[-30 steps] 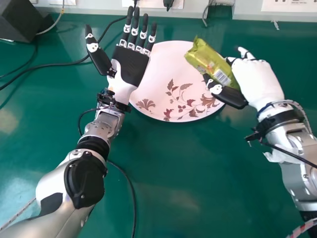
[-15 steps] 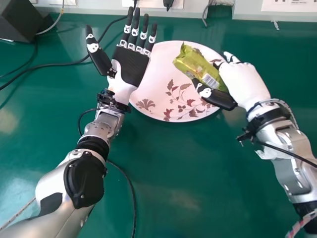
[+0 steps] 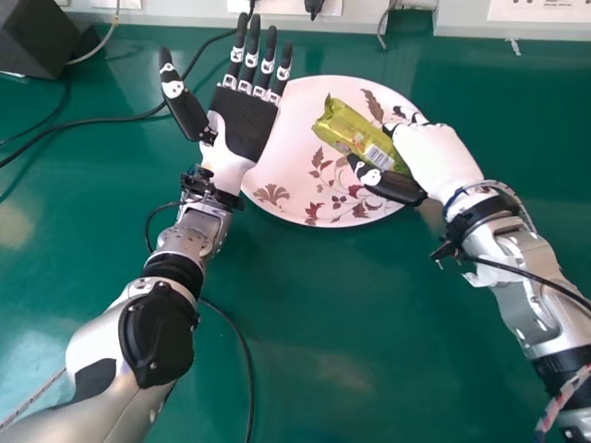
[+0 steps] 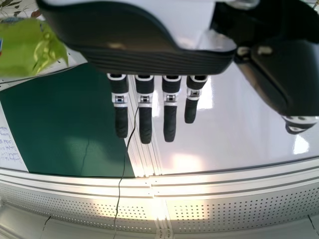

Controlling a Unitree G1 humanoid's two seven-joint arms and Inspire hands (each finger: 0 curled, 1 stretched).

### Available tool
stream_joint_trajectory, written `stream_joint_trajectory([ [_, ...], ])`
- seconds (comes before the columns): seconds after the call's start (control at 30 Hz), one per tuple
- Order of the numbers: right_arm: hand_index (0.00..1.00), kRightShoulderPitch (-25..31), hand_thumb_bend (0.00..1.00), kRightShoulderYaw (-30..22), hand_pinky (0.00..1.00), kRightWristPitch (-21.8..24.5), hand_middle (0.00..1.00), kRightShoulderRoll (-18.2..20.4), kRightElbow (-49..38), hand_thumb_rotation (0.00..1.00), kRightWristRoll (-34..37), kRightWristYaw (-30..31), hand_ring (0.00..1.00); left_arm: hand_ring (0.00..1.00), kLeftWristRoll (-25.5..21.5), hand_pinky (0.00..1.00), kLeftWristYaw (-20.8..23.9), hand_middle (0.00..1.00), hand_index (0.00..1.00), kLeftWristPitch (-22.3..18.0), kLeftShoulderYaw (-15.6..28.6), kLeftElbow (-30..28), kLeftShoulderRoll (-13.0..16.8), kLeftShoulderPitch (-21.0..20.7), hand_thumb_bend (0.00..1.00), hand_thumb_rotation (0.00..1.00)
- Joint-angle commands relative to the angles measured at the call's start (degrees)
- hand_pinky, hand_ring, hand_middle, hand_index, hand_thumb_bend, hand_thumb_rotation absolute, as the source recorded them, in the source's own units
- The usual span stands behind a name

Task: Pick up biscuit and place it in the plate

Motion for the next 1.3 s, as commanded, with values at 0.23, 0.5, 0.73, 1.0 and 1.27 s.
stream_joint_trajectory([
  [0.23, 0.48, -3.8, 0.5, 2.31, 0.17, 0.56, 0.47, 1.06, 4.46, 0.0, -1.16, -2.66, 0.23, 0.75, 0.12, 0.72, -0.7, 0.8, 0.93, -0.06, -0.19, 0.28, 0.12, 0.24, 0.92, 0.33],
  [0.5, 0.48, -5.98, 0.5, 3.4, 0.17, 2.81, 0.47, 2.18, 7.64, 0.0, -1.15, -1.64, 0.23, 0.78, 0.27, 0.75, -0.67, 0.82, 0.94, 0.07, -0.38, 0.16, 0.12, 0.34, 0.9, 0.31],
  [0.73, 0.48, -7.9, 0.5, 4.67, 0.17, 4.27, 0.47, 3.05, 10.01, 0.0, -1.01, -1.94, 0.23, 0.78, 0.2, 0.75, -1.55, 0.82, 0.93, 0.1, -0.34, 0.22, 0.06, 0.39, 0.9, 0.3],
  [1.0, 0.48, -10.0, 0.5, 6.68, 0.17, 5.79, 0.47, 3.49, 12.37, 0.0, -1.43, -0.07, 0.23, 0.79, 0.26, 0.77, -1.9, 0.83, 0.93, 0.0, -0.37, 0.2, 0.0, 0.4, 0.9, 0.27],
  [1.27, 0.48, -12.01, 0.5, 8.65, 0.17, 6.2, 0.47, 3.84, 15.89, 0.0, -1.66, 0.23, 0.22, 0.8, 0.17, 0.79, -1.23, 0.83, 0.93, -0.06, -0.29, 0.09, -0.13, 0.37, 0.9, 0.26],
])
